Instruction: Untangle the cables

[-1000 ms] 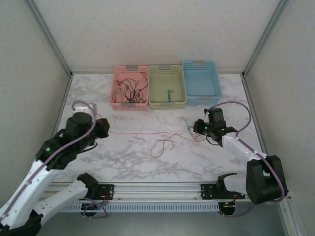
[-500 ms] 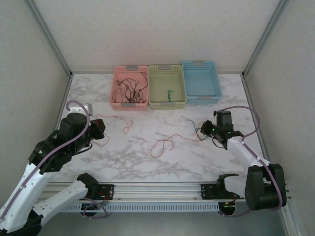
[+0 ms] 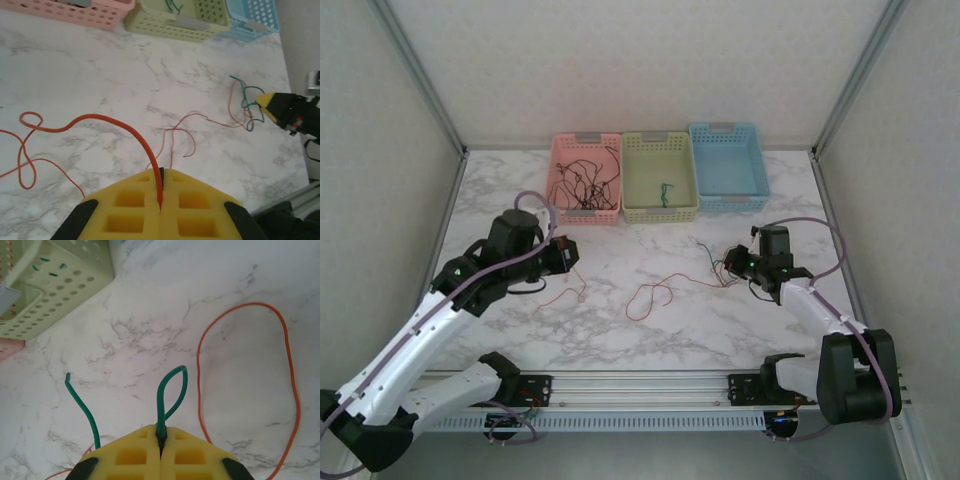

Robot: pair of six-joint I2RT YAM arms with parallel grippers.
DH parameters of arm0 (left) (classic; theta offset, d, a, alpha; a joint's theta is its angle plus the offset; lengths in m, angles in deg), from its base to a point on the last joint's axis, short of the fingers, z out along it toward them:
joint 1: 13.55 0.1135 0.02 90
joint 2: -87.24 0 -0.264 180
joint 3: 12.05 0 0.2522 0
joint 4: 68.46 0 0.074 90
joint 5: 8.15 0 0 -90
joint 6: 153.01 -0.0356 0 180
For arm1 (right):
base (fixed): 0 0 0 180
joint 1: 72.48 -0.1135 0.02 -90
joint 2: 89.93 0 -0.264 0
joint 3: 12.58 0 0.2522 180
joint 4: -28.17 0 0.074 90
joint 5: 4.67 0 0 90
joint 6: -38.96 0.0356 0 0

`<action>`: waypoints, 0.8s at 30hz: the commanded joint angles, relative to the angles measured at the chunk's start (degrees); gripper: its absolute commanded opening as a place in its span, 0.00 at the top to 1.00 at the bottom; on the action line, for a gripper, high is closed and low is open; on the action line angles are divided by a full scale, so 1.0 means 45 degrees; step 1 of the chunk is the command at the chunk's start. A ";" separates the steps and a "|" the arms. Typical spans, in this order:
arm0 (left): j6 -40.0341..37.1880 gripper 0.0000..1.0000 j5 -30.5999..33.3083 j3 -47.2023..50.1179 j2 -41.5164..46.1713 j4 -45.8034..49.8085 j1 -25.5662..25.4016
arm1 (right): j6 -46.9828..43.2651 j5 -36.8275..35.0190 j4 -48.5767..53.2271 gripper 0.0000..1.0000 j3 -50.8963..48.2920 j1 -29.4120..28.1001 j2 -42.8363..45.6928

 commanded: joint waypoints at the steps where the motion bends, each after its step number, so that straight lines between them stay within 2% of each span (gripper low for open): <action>1: -0.0076 1.00 -0.0998 -0.1120 -0.0526 -0.1107 -0.0139 | -0.0018 0.0074 0.0093 1.00 -0.0389 0.0037 -0.0096; 5: -0.0258 1.00 -0.1179 -0.2120 -0.1422 -0.1400 -0.0784 | -0.0266 0.0018 0.0407 1.00 -0.0605 0.0042 0.0215; 6: -0.0336 1.00 -0.1165 -0.2395 -0.1653 -0.1397 -0.0946 | -0.0390 0.0114 0.0457 0.95 -0.0591 0.0028 0.0317; 7: -0.0385 1.00 -0.1150 -0.2627 -0.1864 -0.1403 -0.1064 | -0.0451 0.0262 0.0480 0.84 -0.0576 0.0034 0.0450; 8: -0.0444 1.00 -0.1155 -0.2882 -0.2116 -0.1369 -0.1165 | -0.0519 0.0460 0.0444 0.68 -0.0554 0.0023 0.0643; 9: -0.0495 1.00 -0.1131 -0.3096 -0.2306 -0.1347 -0.1233 | -0.0537 0.0634 0.0379 0.58 -0.0533 0.0027 0.0860; 12: -0.0467 1.00 -0.1014 -0.3734 -0.2922 -0.1223 -0.1318 | -0.0362 0.1140 -0.0096 0.42 -0.0591 -0.0124 0.2105; 14: -0.0468 1.00 -0.1047 -0.4092 -0.3336 -0.1195 -0.1376 | -0.0311 0.1518 -0.0546 0.38 -0.0591 -0.0462 0.3142; 18: -0.0372 1.00 -0.1067 -0.4513 -0.3939 -0.1171 -0.1459 | -0.0258 0.3186 -0.2579 0.36 -0.0784 -0.1664 0.4493; 24: -0.0236 1.00 -0.1008 -0.4698 -0.4255 -0.1096 -0.1571 | -0.1996 0.3609 -0.4110 0.29 -0.0201 -0.5006 0.4840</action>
